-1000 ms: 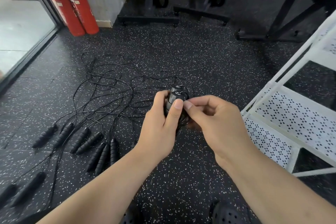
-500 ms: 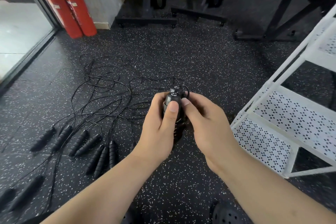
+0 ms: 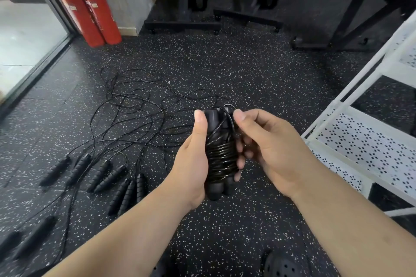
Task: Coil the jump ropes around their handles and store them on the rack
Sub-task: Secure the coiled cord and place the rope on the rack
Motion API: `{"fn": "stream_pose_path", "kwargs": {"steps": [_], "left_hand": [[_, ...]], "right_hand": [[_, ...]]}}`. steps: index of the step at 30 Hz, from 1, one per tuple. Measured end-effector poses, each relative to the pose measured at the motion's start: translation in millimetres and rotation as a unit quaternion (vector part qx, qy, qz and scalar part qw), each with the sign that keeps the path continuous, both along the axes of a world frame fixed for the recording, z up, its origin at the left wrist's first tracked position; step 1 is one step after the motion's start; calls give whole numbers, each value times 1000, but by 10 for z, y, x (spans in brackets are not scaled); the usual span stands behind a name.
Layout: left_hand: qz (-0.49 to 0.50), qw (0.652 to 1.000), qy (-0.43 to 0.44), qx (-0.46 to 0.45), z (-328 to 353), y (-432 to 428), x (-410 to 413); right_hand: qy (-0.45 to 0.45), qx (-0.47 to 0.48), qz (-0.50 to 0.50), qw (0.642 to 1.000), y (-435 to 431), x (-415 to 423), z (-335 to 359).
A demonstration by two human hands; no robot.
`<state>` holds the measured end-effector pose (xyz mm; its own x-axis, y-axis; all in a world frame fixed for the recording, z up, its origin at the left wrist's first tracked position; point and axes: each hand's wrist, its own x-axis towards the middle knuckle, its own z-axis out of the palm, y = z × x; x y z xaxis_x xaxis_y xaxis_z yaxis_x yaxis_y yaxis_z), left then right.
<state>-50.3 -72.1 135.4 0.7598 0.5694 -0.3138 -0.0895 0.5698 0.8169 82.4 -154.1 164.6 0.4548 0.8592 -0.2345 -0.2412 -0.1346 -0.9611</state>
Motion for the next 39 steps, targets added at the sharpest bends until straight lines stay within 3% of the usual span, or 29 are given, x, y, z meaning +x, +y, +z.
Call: {"fn": "stream_pose_path", "kwargs": {"steps": [4,6,9,12,16,18,19,22,24,28,30,35,39], "left_hand": [[4,999,-12,-43,-1,94,17],[32,999,33,-16,43,148,3],[80,984,120,103,99,160,-17],[91,929,162,319,73,174,-5],[99,898,182,388,-13,172,61],[88,902,189,377,-36,178,64],[67,922,179,337,4,181,67],[-21,980,114,162,104,189,75],[-61,993,66,82,134,126,84],[-126,992,3,-24,126,70,94],[-131,991,-10,-26,116,83,92],[-96,993,58,28,-2,-2,138],[-75,972,162,153,-5,-113,194]], "right_hand": [[95,10,-7,995,7,-87,-28],[81,14,14,997,-8,-108,-23],[-15,16,50,999,-46,-135,58],[-168,30,56,984,-89,-136,123],[-275,25,51,960,-137,-97,190],[-268,16,52,962,-144,-82,196],[-239,12,38,970,-139,-52,176],[-48,-2,-40,998,-83,154,59],[40,-26,-58,997,-30,225,-20],[71,0,5,997,-24,155,-118],[28,1,0,1000,-59,156,-148],[-83,-106,-169,976,-100,110,-268],[-32,-121,-197,972,-189,13,-206]]}}
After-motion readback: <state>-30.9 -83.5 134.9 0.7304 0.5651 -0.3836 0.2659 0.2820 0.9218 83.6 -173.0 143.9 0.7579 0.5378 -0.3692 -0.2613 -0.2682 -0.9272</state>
